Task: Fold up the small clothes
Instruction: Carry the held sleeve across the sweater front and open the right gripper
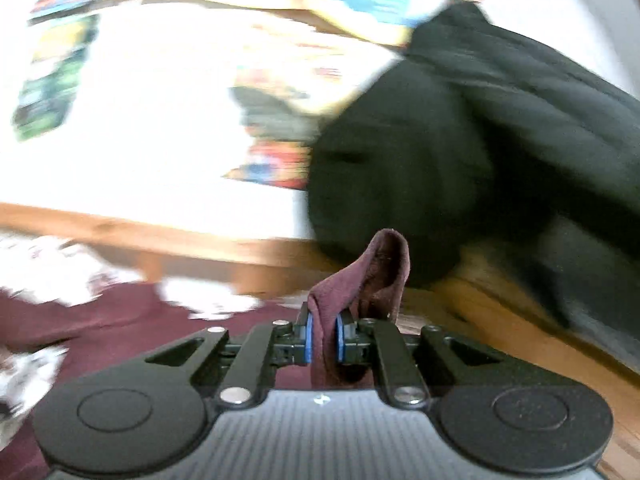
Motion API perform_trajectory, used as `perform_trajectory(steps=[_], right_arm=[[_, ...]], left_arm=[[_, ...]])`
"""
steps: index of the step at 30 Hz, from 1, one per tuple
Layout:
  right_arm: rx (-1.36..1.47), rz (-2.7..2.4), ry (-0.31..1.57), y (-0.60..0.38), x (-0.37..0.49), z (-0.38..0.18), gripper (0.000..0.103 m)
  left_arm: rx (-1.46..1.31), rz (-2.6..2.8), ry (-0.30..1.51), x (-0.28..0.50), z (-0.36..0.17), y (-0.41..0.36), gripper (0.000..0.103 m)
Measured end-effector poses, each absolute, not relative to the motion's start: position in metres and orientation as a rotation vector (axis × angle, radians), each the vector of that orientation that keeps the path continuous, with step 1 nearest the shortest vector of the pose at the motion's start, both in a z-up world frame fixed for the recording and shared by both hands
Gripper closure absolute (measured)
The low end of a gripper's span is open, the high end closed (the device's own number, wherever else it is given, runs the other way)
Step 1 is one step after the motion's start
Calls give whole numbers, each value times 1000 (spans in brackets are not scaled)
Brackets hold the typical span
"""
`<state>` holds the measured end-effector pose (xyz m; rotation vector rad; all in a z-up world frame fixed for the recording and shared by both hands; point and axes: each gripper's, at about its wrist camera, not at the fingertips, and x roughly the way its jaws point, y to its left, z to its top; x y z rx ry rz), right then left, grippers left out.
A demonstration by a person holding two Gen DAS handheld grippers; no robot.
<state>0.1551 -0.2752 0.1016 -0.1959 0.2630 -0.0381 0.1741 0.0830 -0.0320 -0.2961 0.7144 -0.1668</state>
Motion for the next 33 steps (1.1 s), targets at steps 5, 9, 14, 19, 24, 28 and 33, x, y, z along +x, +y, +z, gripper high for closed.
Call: perform_trajectory(steps=[5,9,14,19,24,28,33], right_arm=[[-324,217,324,-203,152,78,90],[-416,379,381,-162,140,50,90],[-481,494,442,-133,132,15,90],[-449,558,534,-131,133,-3,52],[-343,553,602,-158,123,-3,24],[-298,431,623,-194,129,1,18],[-201,197,634,-263,177,9,18]], left_arm=[[-338,-159,705,175,-29,94,1],[-383,-119,712,179,-32,104,1],[-398,-97,721,182,-37,108,1],[-382,-103,720,183,-38,107,1],[-365,-135,697,183,-40,103,1],[-363,-232,625,181,-38,95,1],[-268,-309,639,184,-50,66,1]])
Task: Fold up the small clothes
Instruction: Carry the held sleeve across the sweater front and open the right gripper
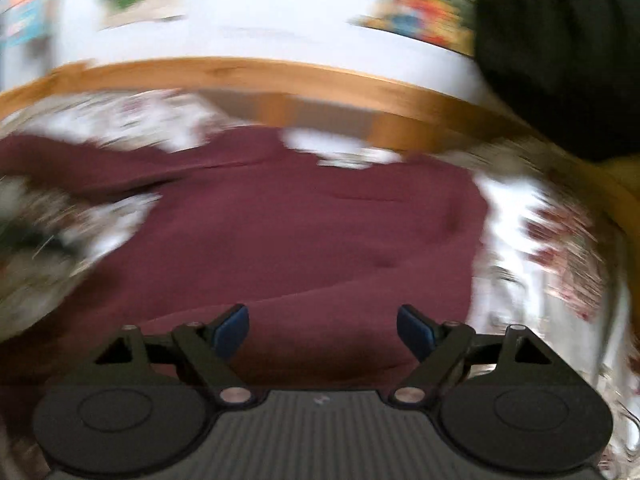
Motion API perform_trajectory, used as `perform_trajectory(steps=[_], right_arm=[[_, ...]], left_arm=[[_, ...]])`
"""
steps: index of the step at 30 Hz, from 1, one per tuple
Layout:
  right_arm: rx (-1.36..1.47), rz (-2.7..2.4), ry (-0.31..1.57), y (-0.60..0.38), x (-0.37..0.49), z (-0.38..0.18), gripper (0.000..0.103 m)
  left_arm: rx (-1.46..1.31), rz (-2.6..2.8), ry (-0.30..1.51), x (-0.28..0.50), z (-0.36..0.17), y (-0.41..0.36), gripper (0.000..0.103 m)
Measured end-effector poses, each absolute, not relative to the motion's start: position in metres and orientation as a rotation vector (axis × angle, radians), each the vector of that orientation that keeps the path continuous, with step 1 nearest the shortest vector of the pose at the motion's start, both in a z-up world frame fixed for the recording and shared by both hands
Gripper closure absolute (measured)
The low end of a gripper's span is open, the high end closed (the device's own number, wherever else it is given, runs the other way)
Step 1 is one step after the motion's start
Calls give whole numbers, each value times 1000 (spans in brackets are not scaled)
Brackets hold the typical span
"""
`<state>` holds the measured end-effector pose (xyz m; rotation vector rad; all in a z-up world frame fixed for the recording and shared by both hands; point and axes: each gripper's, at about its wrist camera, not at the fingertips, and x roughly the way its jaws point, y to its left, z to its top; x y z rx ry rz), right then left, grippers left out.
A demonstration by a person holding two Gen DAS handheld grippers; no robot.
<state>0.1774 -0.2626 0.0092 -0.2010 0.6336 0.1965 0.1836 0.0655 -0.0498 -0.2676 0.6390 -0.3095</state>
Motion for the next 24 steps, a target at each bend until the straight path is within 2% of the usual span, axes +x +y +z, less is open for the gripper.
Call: perform_trajectory(steps=[2,4,8,9,10,12,18,20,21,23,24], right_arm=[[-116,125,650,-295,207,11,23],[-37,66,657,-323,236,12,40],[55,17,669,-358,278,12,42],[64,19,670,-361,285,11,49],[65,21,677,-364,292,11,70],[47,16,688,-362,303,12,95],[-55,-92,577,-356,305,31,97],[-47,-117,594,-361,309,30,96],[-36,-115,606,-362,310,29,93],[1,-116,604,-365,303,27,74],[16,-116,605,-367,298,26,59]], left_arm=[[-216,-331,667,184,-59,53,1],[-182,-348,694,184,-67,45,1],[-120,-354,713,183,-77,37,1],[-106,-352,716,183,-79,36,1],[-96,-347,721,184,-80,35,1],[-89,-345,731,186,-83,35,1],[-42,-338,736,188,-85,29,1],[0,-330,760,192,-89,22,1],[24,-329,763,192,-91,20,1],[50,-331,752,190,-92,18,1],[52,-331,751,190,-92,18,1]])
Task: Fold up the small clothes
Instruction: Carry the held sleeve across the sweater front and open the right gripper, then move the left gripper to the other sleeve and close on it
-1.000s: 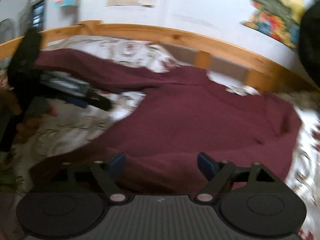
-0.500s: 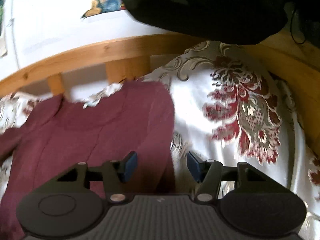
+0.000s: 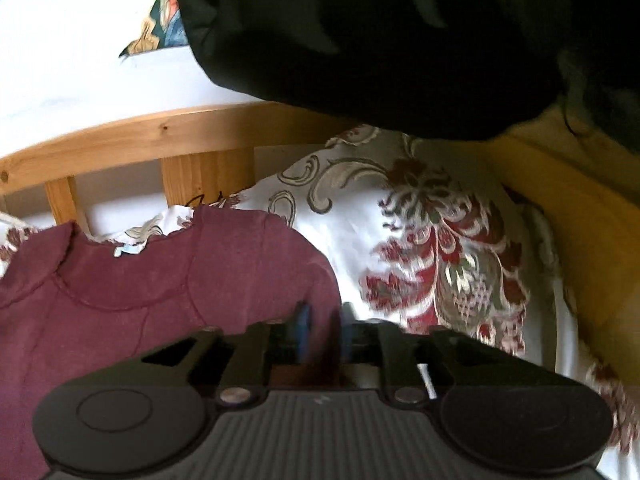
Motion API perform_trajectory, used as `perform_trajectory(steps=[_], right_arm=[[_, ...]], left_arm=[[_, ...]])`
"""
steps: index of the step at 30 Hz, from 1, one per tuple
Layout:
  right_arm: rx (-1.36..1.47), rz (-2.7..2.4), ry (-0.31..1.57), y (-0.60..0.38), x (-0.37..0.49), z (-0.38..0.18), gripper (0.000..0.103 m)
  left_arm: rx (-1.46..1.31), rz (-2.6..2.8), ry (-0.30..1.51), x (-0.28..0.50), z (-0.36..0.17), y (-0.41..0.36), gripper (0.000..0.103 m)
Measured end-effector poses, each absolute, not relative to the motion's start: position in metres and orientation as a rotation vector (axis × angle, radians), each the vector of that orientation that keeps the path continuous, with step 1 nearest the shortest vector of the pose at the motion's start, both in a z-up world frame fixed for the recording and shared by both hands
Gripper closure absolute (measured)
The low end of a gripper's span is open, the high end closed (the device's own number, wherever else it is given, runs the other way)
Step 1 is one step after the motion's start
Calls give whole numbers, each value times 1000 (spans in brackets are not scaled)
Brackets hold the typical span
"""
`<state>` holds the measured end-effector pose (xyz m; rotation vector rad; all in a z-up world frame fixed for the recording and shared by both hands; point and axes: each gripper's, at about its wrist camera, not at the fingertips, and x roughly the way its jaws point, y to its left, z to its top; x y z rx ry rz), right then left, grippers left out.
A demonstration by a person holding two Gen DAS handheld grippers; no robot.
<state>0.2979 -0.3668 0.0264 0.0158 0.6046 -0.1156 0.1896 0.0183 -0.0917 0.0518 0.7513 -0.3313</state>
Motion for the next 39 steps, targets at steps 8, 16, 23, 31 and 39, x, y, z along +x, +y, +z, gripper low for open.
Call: perform_trajectory(steps=[8,16,23,31,39], right_arm=[[12,-8,685,-372,240,1,36],[14,-38,742,-373,224,-27,69],[27,-44,721,-362,208,-23,44],[166,81,658,-316,162,-11,8],[197,364,665,-236,118,-6,0]], left_arm=[[61,-328,752,189,-92,18,1],[51,-332,754,189,-90,19,1],[14,-227,690,185,-58,40,1],[-177,176,642,150,-8,123,1],[-445,524,508,107,19,207,1]])
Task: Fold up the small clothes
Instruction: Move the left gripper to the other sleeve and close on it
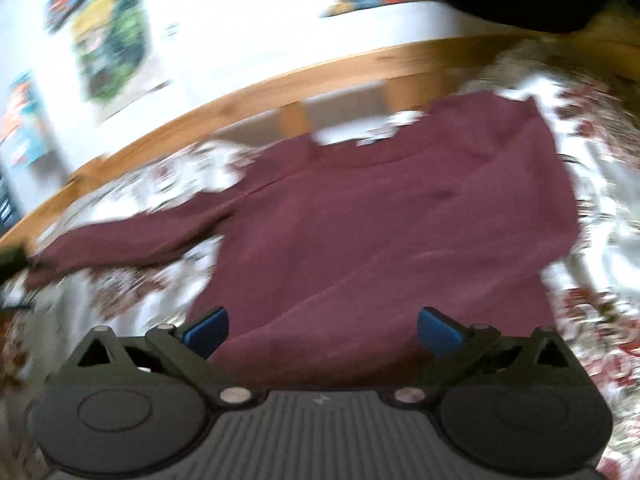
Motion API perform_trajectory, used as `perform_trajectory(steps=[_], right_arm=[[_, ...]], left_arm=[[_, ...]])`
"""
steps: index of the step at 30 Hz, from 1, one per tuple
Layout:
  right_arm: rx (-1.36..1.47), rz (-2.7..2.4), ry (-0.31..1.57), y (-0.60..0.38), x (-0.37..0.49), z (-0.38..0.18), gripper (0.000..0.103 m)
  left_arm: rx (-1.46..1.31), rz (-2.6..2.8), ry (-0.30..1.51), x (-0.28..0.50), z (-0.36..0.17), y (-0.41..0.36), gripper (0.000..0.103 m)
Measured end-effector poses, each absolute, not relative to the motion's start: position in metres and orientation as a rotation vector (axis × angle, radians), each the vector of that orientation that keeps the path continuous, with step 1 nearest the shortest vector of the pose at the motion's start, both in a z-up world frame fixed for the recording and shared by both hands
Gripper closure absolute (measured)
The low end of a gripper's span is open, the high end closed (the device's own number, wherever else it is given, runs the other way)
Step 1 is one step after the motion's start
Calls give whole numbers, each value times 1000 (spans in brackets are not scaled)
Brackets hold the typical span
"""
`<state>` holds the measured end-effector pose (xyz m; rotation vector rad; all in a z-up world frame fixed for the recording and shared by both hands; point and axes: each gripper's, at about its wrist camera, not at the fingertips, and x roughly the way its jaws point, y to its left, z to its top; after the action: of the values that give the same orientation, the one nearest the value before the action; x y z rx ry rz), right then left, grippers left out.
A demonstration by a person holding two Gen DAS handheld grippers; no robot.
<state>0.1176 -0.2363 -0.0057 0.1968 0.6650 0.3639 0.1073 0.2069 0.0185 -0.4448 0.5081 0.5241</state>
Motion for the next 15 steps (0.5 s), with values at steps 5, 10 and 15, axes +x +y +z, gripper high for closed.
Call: perform_trajectory(steps=[5,10,15], right_arm=[[114,515,643,-192,90,-5,0],[89,589,699,-173,71,-14,0],[117,579,735,-181,62,-23,0]], left_arm=[[-604,629,445,107,10,242,4],[-779,633,274,97,4,261,18],[-802,707,202,87,-5,268,69]])
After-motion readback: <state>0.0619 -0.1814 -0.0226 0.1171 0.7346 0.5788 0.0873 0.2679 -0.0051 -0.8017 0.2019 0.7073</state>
